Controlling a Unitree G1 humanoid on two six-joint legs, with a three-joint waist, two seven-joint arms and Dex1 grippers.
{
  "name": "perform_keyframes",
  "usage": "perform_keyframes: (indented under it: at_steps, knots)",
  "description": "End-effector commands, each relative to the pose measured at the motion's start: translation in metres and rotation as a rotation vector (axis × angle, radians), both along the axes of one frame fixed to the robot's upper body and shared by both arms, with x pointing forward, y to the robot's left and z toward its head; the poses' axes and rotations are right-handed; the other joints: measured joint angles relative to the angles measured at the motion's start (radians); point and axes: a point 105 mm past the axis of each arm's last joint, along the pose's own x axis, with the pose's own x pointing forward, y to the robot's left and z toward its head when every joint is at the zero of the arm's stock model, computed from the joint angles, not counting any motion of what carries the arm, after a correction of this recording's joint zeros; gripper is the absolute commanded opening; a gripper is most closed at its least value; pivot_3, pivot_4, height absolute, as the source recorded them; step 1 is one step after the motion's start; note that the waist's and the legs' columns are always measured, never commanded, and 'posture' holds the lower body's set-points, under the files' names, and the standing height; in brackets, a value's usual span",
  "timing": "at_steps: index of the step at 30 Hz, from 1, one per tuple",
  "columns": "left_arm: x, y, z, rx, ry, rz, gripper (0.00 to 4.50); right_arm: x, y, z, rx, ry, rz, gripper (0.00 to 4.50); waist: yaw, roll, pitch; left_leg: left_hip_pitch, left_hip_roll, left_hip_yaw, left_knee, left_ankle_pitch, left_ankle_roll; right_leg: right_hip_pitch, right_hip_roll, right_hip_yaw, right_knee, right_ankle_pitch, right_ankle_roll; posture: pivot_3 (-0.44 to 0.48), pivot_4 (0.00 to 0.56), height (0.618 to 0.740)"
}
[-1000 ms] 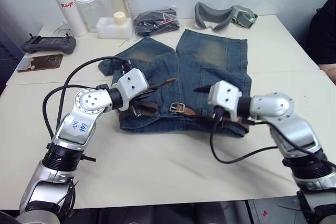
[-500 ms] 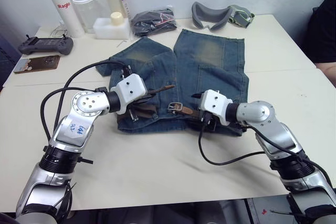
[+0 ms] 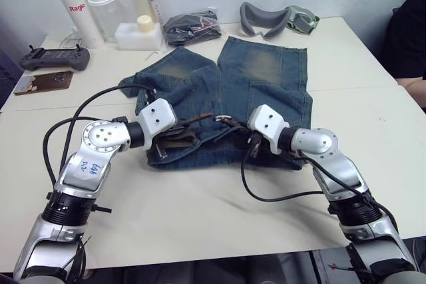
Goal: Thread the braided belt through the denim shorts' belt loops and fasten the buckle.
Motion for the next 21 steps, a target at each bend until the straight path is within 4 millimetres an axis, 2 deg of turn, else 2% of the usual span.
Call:
perform_keyframes:
  at_steps: [1, 15, 21]
  knots:
    - [-0.004, -0.002, 0.006, -0.032, -0.016, -0.013, 0.0, -0.001, -0.004, 0.019, 0.079, -0.033, -0.04, 0.05, 0.001, 0.0, 0.0, 0.0, 0.0, 0.0, 0.0, 0.0, 0.0, 0.0, 0.0, 0.0, 0.0, 0.0, 0.0, 0.0, 0.15, 0.641]
    - [0.001, -0.014, -0.001, -0.07, 0.001, 0.005, 0.0, -0.024, 0.015, 0.022, 0.132, 0.001, 0.043, 0.05, -0.001, 0.0, 0.0, 0.0, 0.0, 0.0, 0.0, 0.0, 0.0, 0.0, 0.0, 0.0, 0.0, 0.0, 0.0, 0.0, 0.15, 0.641]
    - [0.003, -0.02, 0.003, -0.103, -0.009, 0.026, 0.0, -0.03, 0.02, 0.019, 0.12, 0.009, 0.071, 0.05, -0.001, 0.0, 0.0, 0.0, 0.0, 0.0, 0.0, 0.0, 0.0, 0.0, 0.0, 0.0, 0.0, 0.0, 0.0, 0.0, 0.15, 0.641]
